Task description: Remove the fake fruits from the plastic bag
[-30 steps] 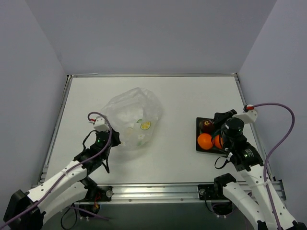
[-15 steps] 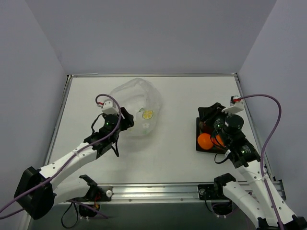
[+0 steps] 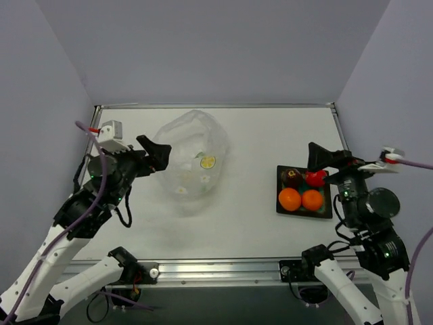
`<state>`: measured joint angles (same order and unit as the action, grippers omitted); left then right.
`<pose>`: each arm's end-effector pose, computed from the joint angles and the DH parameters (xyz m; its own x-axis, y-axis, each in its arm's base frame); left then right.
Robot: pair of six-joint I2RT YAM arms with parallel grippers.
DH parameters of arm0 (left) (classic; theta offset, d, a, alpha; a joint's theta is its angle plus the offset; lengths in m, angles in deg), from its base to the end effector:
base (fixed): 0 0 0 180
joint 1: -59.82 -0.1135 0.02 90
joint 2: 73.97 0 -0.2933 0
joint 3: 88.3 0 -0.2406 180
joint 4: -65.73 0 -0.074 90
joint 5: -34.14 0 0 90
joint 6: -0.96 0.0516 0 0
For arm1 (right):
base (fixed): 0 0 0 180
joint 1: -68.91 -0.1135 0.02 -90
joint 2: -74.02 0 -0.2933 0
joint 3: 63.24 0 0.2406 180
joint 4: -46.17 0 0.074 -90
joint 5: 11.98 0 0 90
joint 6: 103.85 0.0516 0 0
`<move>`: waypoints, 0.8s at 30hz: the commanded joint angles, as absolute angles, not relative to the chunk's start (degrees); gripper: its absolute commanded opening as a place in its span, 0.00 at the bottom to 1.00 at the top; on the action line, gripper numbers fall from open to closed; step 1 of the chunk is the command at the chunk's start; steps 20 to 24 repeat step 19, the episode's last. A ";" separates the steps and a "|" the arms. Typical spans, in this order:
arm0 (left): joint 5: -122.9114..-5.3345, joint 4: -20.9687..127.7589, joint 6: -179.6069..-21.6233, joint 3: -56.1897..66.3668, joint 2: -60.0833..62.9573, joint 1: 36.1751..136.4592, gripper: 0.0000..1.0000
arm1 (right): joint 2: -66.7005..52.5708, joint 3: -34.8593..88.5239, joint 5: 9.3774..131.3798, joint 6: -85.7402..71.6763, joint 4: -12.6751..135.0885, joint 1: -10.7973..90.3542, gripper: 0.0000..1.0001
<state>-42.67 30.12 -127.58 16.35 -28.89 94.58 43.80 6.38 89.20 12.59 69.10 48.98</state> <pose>0.1253 -0.0727 0.4309 -0.2894 -0.5376 -0.7920 0.2406 0.7600 -0.6037 0.0711 0.0151 0.4492 0.1676 0.5254 -0.8342 -0.2616 0.8395 0.4762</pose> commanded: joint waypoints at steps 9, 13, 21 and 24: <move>-40.39 14.11 -119.98 10.45 -45.57 94.27 0.94 | 49.85 14.21 97.34 6.90 72.65 48.69 1.00; -38.46 13.15 -119.27 14.06 -51.54 94.36 0.94 | 50.02 14.75 98.59 5.93 75.02 48.60 1.00; -37.85 10.86 -117.95 15.38 -49.80 94.36 0.94 | 45.82 12.98 94.46 9.35 74.94 48.60 1.00; -37.85 10.86 -117.95 15.38 -49.80 94.36 0.94 | 45.82 12.98 94.46 9.35 74.94 48.60 1.00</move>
